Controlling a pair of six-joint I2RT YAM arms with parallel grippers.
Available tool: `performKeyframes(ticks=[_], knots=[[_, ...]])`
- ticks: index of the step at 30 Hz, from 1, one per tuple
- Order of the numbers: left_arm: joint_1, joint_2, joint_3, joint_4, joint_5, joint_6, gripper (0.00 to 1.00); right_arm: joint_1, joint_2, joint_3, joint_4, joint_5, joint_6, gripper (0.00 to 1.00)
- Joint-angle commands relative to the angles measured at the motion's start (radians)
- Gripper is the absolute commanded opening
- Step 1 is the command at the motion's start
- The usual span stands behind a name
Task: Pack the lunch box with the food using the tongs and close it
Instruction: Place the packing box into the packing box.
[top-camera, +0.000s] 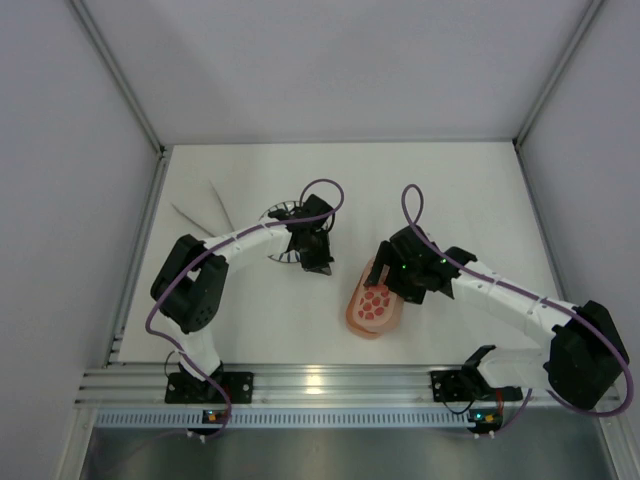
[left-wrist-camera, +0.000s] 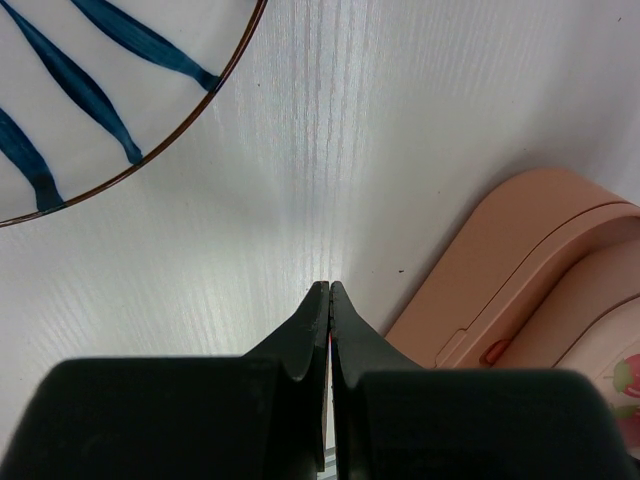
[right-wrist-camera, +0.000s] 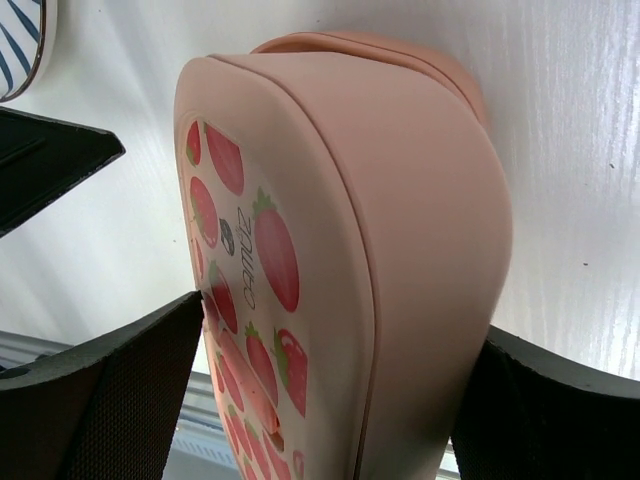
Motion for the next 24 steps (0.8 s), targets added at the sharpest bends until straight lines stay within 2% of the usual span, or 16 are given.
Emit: performKeyframes(ticks=[1, 24], knots=[[0.004, -0.019, 0.011, 0.022, -0.002, 0.015, 0.00, 0.020, -0.052, 0.014, -0.043, 0.025, 0.018, 0.89], [0.004, -0.008, 0.021, 0.027, 0.004, 0.015, 0.00, 0.020, -0.126, -0.029, -0.132, 0.041, 0.046, 0.88]])
